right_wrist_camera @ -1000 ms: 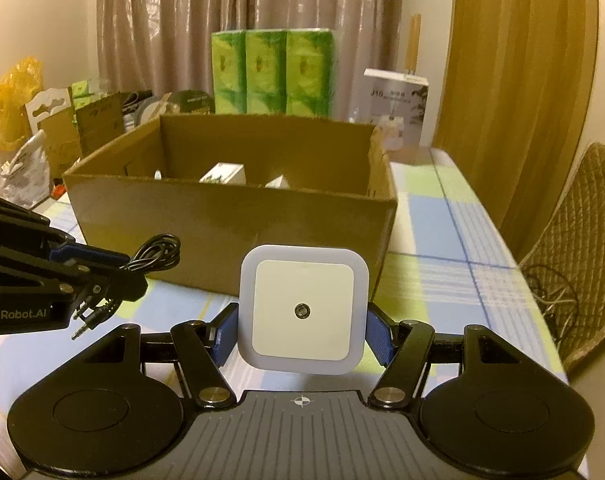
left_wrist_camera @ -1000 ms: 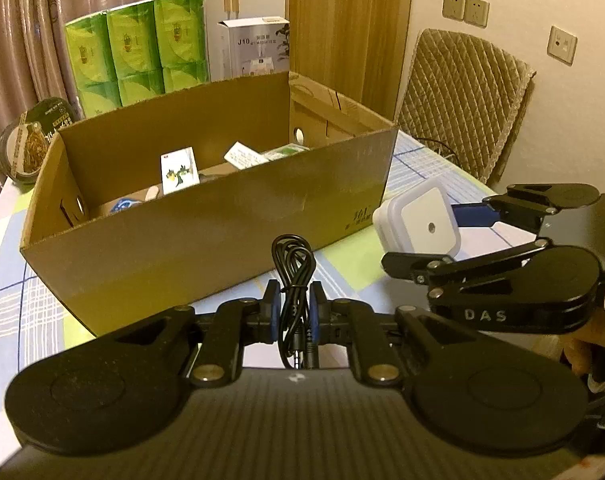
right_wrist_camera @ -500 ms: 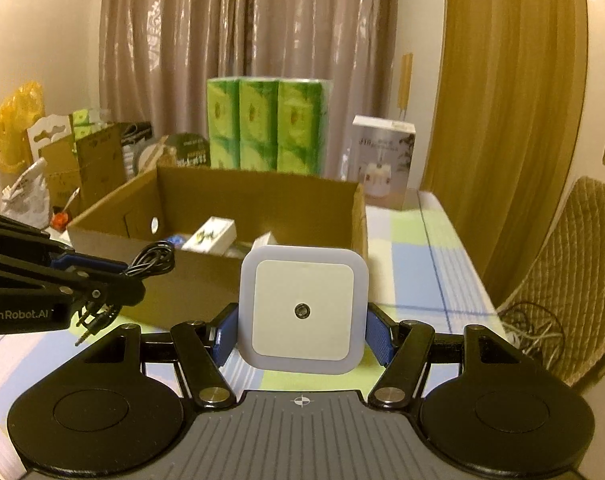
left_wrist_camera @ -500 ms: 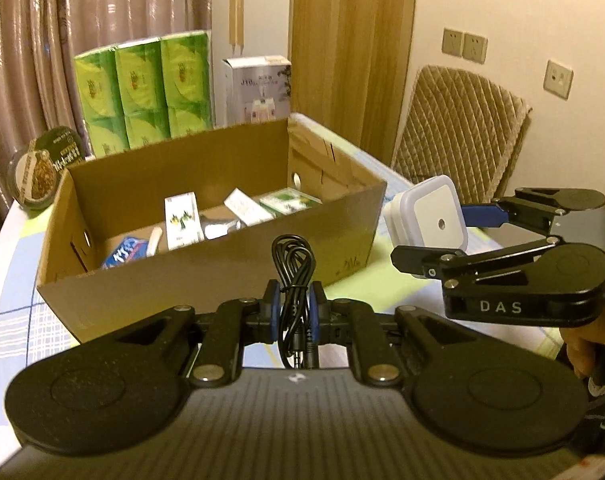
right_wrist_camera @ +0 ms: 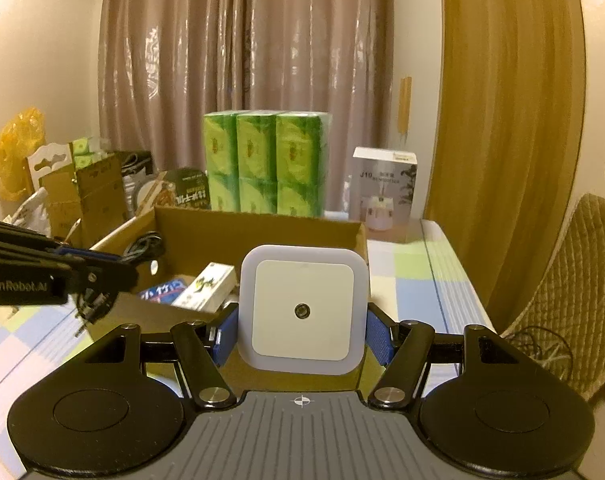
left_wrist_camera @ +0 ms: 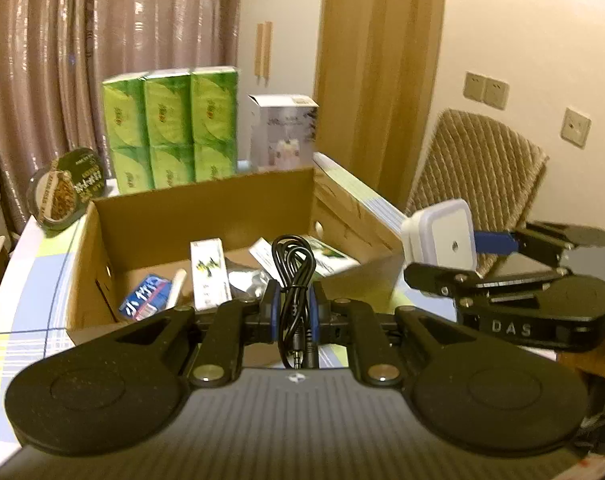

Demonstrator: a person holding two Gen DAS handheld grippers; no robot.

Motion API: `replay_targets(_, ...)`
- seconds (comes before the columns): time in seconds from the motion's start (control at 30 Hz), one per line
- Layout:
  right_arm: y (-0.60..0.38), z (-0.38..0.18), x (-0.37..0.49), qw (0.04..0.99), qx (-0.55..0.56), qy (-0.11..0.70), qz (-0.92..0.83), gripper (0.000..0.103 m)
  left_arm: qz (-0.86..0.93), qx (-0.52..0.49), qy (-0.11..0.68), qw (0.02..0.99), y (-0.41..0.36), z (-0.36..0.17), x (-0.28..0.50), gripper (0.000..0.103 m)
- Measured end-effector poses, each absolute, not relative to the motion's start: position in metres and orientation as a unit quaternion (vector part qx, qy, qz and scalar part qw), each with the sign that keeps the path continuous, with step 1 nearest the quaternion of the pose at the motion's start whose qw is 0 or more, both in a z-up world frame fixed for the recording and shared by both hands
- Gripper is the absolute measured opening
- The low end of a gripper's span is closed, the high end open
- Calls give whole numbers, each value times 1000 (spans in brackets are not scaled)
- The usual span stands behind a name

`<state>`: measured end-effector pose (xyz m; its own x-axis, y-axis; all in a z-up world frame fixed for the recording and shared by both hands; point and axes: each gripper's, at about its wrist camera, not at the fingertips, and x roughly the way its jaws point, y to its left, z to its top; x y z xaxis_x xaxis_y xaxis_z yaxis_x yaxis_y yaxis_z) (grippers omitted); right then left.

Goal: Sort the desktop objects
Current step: 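Carry black cable with left tool and night light with right tool over the box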

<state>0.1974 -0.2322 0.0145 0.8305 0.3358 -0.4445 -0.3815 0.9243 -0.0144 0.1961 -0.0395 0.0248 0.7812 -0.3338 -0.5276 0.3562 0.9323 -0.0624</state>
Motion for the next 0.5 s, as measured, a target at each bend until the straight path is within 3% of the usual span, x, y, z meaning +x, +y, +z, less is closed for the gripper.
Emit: replay_targets(0.5, -205, 21, 254, 954, -29, 208, 211, 62, -109, -6, 289, 951, -4, 27, 251, 11)
